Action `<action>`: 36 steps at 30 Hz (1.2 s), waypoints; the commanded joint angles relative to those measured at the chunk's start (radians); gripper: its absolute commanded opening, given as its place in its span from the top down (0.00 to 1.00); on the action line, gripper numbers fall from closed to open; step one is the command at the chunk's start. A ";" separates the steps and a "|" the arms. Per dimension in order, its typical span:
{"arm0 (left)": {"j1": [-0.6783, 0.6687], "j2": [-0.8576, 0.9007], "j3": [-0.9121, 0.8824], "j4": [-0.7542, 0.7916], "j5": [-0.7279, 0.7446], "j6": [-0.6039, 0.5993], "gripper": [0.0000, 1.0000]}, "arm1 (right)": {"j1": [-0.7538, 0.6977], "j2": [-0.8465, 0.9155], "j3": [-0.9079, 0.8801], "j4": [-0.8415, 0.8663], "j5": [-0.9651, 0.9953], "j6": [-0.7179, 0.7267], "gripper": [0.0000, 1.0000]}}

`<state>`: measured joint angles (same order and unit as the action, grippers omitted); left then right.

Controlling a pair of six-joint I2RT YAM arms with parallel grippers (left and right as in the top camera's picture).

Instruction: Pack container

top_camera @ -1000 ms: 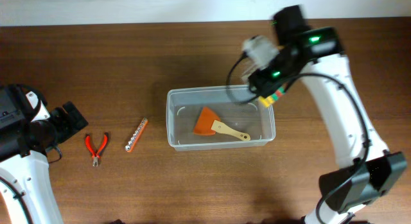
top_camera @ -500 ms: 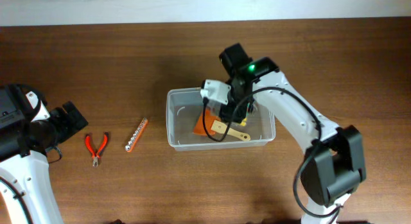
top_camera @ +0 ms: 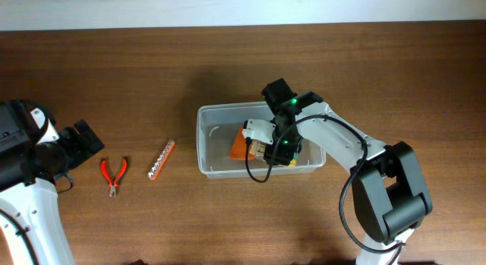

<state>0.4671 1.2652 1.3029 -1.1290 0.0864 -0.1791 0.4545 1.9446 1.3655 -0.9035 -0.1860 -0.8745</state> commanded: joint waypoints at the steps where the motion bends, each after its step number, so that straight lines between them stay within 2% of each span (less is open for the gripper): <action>1: 0.000 -0.009 -0.001 -0.006 -0.004 0.013 0.01 | 0.003 -0.007 0.001 0.003 -0.014 0.000 0.52; 2: 0.000 -0.009 -0.001 -0.008 -0.004 0.013 0.01 | 0.003 -0.007 0.002 0.003 -0.014 0.000 0.42; 3: 0.000 -0.008 -0.001 -0.010 -0.004 0.013 0.01 | 0.003 -0.007 0.002 0.003 -0.014 0.000 0.24; 6: 0.000 -0.009 -0.001 -0.008 -0.004 0.013 0.01 | 0.003 -0.008 0.010 0.003 -0.021 0.025 0.15; 8: 0.000 -0.009 -0.001 -0.007 -0.004 0.013 0.01 | 0.003 -0.008 0.029 0.001 -0.021 0.074 0.03; 9: 0.000 -0.009 -0.001 -0.007 -0.004 0.013 0.01 | 0.003 -0.010 0.046 -0.005 -0.021 0.101 0.01; 14: 0.000 -0.009 -0.001 0.000 -0.003 0.052 0.01 | 0.003 -0.020 0.204 -0.106 -0.001 0.170 0.01; 16: 0.000 -0.009 -0.001 0.008 -0.003 0.090 0.01 | 0.002 -0.027 0.312 -0.172 0.047 0.242 0.01; 23: -0.055 -0.009 0.034 0.014 0.128 0.285 0.01 | -0.092 -0.034 0.806 -0.437 0.220 0.540 0.01; 29: -0.287 -0.008 0.097 -0.038 0.123 0.493 0.01 | -0.376 -0.050 1.188 -0.663 0.232 0.812 0.01; 33: -0.428 0.035 0.097 -0.039 0.075 0.568 0.01 | -0.597 -0.069 1.272 -0.796 0.223 0.938 0.01; 36: -0.485 0.100 0.097 -0.031 0.039 0.571 0.01 | -0.741 -0.097 1.229 -0.795 0.106 0.977 0.01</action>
<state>0.0303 1.2957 1.3861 -1.1629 0.1719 0.3161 -0.1875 1.8801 2.6095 -1.6924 0.0139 -0.0216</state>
